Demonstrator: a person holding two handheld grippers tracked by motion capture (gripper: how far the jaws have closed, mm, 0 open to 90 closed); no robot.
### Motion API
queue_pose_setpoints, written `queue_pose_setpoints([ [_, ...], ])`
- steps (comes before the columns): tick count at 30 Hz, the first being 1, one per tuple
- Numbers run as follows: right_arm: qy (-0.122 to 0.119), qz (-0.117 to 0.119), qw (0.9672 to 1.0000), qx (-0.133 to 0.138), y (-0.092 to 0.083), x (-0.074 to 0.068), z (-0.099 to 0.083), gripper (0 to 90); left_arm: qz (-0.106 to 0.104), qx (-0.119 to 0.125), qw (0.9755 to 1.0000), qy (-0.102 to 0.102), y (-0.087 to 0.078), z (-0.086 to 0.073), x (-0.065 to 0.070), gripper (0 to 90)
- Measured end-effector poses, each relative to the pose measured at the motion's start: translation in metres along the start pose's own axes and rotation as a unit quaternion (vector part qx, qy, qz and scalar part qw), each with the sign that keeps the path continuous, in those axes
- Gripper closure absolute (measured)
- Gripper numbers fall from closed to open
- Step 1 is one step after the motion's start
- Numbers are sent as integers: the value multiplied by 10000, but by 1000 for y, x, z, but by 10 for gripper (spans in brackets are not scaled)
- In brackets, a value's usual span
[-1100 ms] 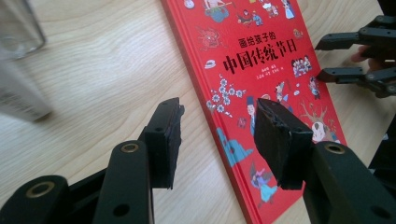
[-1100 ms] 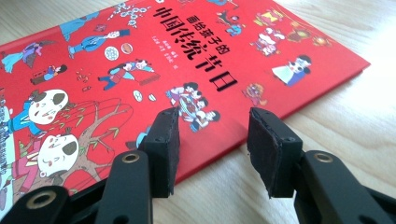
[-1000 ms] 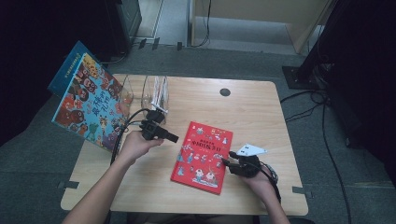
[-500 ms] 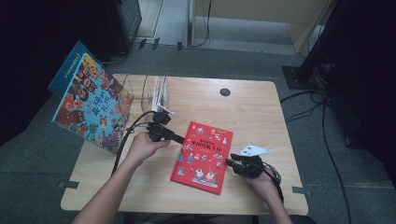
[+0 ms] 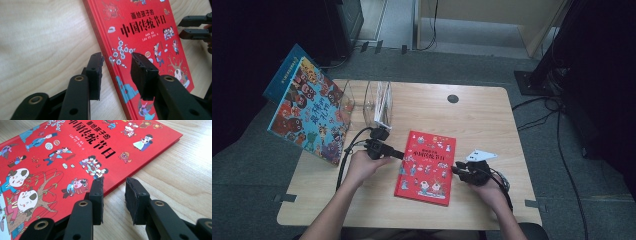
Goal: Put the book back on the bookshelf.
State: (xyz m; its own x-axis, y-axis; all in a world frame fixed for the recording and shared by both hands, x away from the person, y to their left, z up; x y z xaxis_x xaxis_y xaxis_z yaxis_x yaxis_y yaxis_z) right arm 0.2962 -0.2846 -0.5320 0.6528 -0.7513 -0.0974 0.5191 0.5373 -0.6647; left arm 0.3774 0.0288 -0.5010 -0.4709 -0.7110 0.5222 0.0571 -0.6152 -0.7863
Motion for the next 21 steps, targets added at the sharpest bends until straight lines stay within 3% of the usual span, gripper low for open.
queue_pose_setpoints([
  [6, 45, 45, 10000, 9, 3, 0, 2, 716, -72, 191, 9997, -128, 5, -10, -3, 654],
  [11, -72, 3, 10000, -36, 6, -1, 2, 806, -79, 153, 9997, -153, 10, -16, -6, 692],
  [14, -26, 45, 10000, -33, 6, -3, 3, 842, -62, 124, 9998, -125, 12, -19, -6, 724],
  [21, -95, 15, 9999, -35, 10, -6, 6, 898, -228, 202, 9993, -222, 15, -29, -5, 761],
])
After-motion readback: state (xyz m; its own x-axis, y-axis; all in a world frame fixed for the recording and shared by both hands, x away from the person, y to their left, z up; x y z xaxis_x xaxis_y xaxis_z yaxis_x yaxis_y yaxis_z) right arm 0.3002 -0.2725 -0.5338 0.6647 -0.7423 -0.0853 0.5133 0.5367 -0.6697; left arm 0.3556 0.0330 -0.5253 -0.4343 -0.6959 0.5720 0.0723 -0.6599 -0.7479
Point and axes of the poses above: each handheld gripper's, and its own axes: y roughly forward along the jaws, z roughly out of its top, x roughly to its right, the point moved 3 cm from there along y, roughly forward along the jaws, and after that the axes turned 3 degrees about -y, right-handed, at the moved point
